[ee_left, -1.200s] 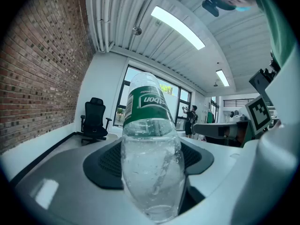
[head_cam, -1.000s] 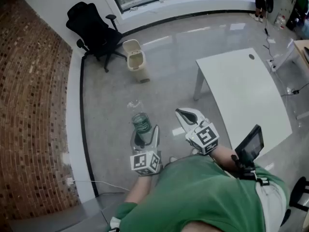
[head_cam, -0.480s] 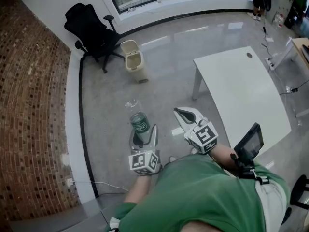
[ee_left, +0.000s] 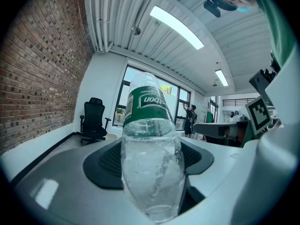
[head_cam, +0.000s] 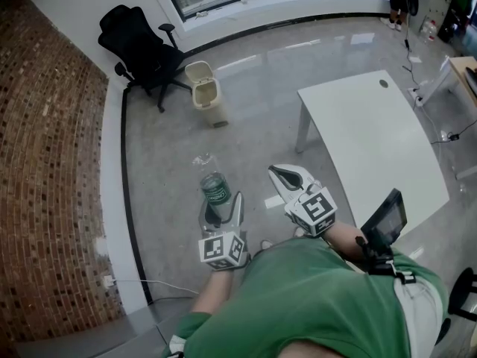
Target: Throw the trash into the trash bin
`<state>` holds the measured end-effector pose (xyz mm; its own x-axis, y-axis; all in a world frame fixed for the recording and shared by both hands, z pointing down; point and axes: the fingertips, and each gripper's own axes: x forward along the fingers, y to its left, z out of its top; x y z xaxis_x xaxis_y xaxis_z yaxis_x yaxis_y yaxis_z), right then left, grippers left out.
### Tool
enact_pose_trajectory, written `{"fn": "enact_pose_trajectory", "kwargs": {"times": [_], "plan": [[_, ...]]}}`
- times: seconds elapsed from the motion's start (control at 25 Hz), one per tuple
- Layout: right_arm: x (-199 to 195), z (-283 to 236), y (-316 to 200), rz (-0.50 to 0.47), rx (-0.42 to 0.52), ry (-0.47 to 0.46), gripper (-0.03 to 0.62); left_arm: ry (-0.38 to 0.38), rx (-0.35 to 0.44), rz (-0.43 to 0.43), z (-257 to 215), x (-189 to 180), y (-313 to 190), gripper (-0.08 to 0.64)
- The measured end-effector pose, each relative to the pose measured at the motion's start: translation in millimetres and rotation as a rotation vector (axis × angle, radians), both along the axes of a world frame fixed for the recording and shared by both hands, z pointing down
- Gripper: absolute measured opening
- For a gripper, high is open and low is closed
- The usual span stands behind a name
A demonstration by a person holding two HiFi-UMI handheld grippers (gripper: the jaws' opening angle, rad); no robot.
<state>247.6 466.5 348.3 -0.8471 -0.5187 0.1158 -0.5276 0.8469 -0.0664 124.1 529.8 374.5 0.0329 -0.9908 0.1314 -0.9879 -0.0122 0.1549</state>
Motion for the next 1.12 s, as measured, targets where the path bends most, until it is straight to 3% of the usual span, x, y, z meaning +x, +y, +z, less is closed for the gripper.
{"fn": "enact_pose_trajectory", "kwargs": {"times": [0.8,1.12], "plan": [[-54.5,9.0,25.8,0.05,-0.022,0.019,0.003,0.04,-0.01,0.026,9.0,-57.2,21.2,0.341],[-88.6,11.4,19.3,0.006,-0.019,0.025,0.003,0.063,-0.027,-0.024,17.6,-87.0,22.8,0.341]]}}
